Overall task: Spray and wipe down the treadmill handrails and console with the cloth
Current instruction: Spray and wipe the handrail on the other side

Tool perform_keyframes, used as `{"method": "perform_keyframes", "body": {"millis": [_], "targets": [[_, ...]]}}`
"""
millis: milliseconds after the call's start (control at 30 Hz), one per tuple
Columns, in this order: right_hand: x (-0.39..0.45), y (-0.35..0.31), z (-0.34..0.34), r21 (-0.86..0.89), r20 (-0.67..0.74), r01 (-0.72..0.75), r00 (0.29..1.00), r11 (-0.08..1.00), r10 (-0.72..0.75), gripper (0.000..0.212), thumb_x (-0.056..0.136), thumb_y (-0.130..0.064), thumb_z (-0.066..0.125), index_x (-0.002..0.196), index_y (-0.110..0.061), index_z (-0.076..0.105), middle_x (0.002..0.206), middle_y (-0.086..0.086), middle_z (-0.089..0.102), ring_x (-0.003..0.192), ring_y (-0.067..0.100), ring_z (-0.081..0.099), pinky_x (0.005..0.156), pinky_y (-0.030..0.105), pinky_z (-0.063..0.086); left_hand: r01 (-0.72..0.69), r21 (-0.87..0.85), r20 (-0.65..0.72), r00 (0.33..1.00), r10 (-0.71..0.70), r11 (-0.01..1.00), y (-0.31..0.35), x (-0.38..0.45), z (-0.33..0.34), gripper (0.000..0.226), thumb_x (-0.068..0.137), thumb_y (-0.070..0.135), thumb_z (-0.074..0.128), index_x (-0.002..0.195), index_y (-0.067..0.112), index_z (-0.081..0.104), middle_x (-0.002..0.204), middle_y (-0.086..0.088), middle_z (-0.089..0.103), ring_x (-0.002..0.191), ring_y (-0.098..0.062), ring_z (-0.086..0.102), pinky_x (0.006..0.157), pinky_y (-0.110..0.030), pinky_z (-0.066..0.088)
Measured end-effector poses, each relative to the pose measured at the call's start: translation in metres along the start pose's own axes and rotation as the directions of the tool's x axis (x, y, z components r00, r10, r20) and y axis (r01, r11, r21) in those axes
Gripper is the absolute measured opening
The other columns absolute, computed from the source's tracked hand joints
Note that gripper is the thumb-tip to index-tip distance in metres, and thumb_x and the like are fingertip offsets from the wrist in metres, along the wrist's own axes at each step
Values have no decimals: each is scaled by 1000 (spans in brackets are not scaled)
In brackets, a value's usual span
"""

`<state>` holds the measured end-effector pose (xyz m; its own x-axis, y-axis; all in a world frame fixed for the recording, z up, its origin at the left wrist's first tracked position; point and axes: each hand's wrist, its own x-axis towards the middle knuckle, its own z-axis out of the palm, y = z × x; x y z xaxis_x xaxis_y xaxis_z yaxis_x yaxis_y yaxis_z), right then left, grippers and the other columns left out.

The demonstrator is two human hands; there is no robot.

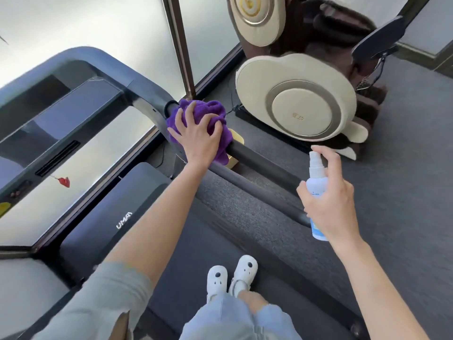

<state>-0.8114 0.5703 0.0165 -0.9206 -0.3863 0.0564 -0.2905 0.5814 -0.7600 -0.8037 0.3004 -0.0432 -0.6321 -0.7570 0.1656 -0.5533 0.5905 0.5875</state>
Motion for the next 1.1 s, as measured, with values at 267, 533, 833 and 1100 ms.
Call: {"method": "perform_keyframes", "body": {"millis": [267, 533, 833, 1100], "targets": [[2, 7, -7, 28, 13, 69, 998, 997, -69, 65, 87, -3, 62, 135, -40, 40, 77, -6, 59, 64, 35, 61, 73, 48, 56, 343, -286, 5, 934, -357, 895, 31, 4, 16, 43, 82, 60, 64, 115, 33, 58, 162, -8, -6, 145, -42, -8, 112, -63, 23], [55, 26, -7, 20, 198, 267, 944, 964, -265, 63, 84, -3, 59, 136, -33, 39, 70, -5, 49, 69, 30, 48, 66, 39, 41, 401, -292, -83, 894, -440, 868, 43, -13, 25, 35, 81, 32, 66, 115, 27, 59, 156, -8, 14, 136, -38, 29, 106, -42, 39], [76, 60, -45, 109, 395, 418, 814, 902, -425, 66, 84, -2, 61, 139, -32, 40, 71, -2, 52, 66, 29, 51, 67, 43, 48, 424, -368, -159, 848, -506, 827, 114, -102, 70, 46, 79, 28, 69, 123, 31, 57, 149, -10, 23, 124, -36, 43, 103, -35, 35], [107, 41, -30, 211, 469, 446, 734, 870, -491, 65, 86, 0, 63, 140, -28, 41, 78, 8, 59, 65, 33, 57, 69, 50, 53, 499, -378, -116, 810, -575, 780, 90, -56, 49, 33, 85, 55, 62, 113, 39, 60, 147, -6, 24, 130, -37, 36, 109, -43, 34]]}}
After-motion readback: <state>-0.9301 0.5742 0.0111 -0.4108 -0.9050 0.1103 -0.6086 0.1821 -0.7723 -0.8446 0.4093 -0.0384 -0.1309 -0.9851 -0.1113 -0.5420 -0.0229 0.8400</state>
